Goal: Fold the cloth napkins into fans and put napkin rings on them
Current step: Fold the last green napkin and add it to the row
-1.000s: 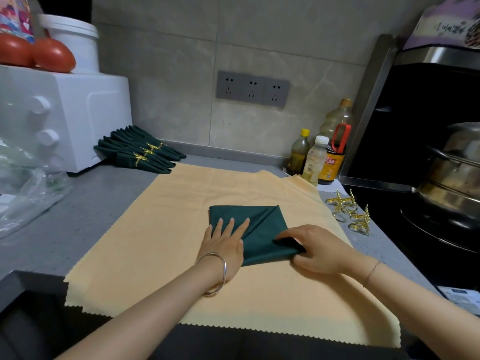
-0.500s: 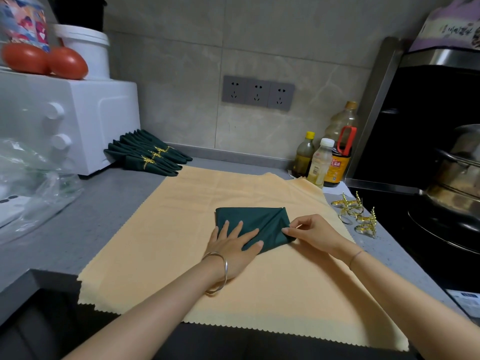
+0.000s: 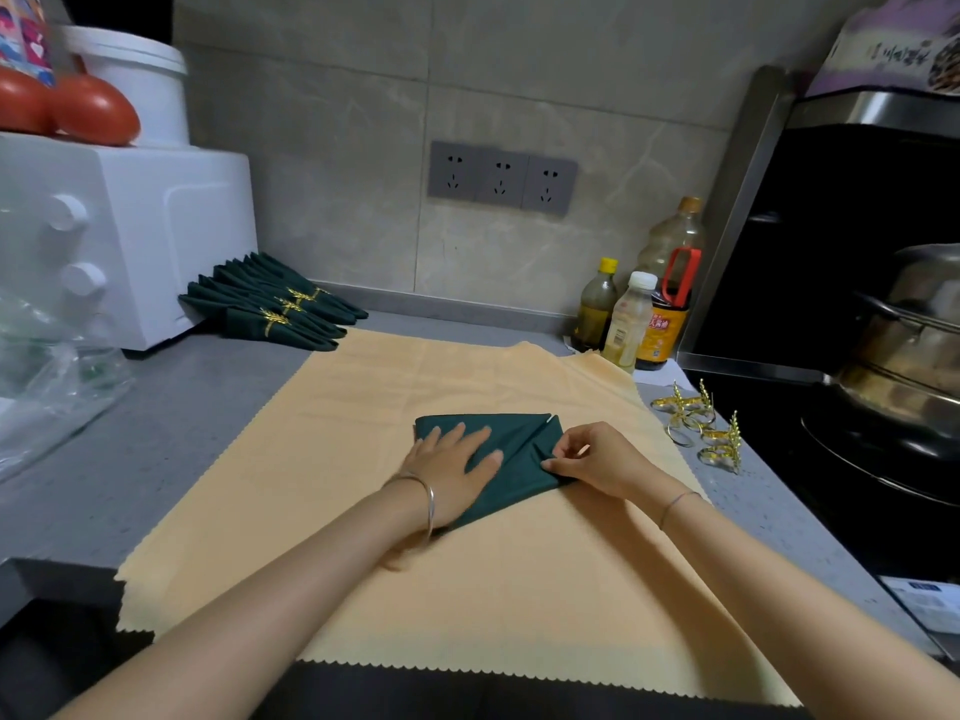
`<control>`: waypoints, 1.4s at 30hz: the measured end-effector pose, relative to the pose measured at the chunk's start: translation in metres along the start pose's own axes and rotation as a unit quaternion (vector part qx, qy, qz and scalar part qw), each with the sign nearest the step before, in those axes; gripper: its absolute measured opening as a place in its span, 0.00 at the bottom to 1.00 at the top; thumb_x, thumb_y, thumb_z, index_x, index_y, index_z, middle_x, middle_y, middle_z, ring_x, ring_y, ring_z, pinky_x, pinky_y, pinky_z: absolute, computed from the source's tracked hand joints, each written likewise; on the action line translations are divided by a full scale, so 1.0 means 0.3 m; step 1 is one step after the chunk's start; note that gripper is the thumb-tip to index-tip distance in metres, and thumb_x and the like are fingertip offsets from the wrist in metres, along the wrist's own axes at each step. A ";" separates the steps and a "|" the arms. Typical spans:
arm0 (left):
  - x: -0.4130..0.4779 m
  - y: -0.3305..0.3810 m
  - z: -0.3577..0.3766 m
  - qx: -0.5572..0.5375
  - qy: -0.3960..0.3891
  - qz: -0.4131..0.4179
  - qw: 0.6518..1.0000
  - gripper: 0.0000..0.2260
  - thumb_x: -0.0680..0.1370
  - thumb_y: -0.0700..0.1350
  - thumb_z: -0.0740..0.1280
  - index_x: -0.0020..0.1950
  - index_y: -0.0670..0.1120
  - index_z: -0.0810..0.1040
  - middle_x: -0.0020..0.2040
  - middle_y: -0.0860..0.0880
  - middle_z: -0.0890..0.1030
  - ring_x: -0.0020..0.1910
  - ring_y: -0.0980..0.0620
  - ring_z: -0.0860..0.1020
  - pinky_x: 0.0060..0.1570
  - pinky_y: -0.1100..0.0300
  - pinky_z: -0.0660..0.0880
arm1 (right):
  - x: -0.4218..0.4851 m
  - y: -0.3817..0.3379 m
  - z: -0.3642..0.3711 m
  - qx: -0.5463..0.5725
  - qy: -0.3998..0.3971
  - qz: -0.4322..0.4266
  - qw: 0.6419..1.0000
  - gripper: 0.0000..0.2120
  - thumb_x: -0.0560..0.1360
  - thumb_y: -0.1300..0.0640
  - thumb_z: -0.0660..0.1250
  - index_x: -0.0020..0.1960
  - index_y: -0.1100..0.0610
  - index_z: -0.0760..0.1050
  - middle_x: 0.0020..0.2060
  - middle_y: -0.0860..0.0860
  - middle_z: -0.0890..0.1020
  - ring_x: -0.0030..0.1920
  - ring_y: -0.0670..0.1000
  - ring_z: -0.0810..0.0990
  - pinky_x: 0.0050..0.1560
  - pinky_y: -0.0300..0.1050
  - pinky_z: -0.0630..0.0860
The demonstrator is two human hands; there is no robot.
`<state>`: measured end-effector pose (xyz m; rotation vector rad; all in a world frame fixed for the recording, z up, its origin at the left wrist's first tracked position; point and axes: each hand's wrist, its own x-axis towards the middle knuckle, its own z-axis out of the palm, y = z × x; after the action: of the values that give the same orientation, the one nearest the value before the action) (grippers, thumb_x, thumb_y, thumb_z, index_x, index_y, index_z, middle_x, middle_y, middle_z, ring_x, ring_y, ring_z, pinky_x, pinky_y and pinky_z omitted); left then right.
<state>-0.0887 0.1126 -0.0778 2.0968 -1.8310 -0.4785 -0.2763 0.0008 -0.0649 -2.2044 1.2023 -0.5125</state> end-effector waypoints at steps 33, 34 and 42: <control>-0.003 0.159 -0.061 0.187 0.110 0.096 0.971 0.23 0.84 0.51 0.49 0.78 0.49 0.51 0.74 0.46 0.61 0.72 0.47 0.60 0.69 0.54 0.57 | 0.003 0.036 0.084 -0.030 0.172 0.043 0.984 0.13 0.70 0.46 0.72 0.45 0.51 0.71 0.41 0.47 0.78 0.42 0.49 0.75 0.52 0.49 0.70; 0.007 0.158 -0.043 0.201 0.081 0.138 0.966 0.22 0.84 0.50 0.47 0.78 0.49 0.52 0.77 0.48 0.57 0.75 0.48 0.54 0.73 0.53 0.50 | 0.000 0.035 0.084 -0.028 0.176 0.036 0.983 0.13 0.70 0.47 0.72 0.45 0.51 0.71 0.40 0.46 0.77 0.41 0.49 0.74 0.51 0.49 0.70; 0.033 0.095 0.065 0.177 -0.038 0.128 0.975 0.23 0.84 0.49 0.42 0.79 0.48 0.47 0.79 0.53 0.46 0.77 0.52 0.44 0.75 0.52 0.40 | -0.029 0.037 0.057 0.031 0.154 0.003 0.988 0.07 0.69 0.53 0.75 0.44 0.53 0.79 0.40 0.45 0.79 0.35 0.42 0.73 0.43 0.36 0.71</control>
<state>-0.1214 0.0988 -0.0829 2.0299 -2.3358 -0.1784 -0.2780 0.0084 -0.0856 -2.1203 1.3277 -0.9008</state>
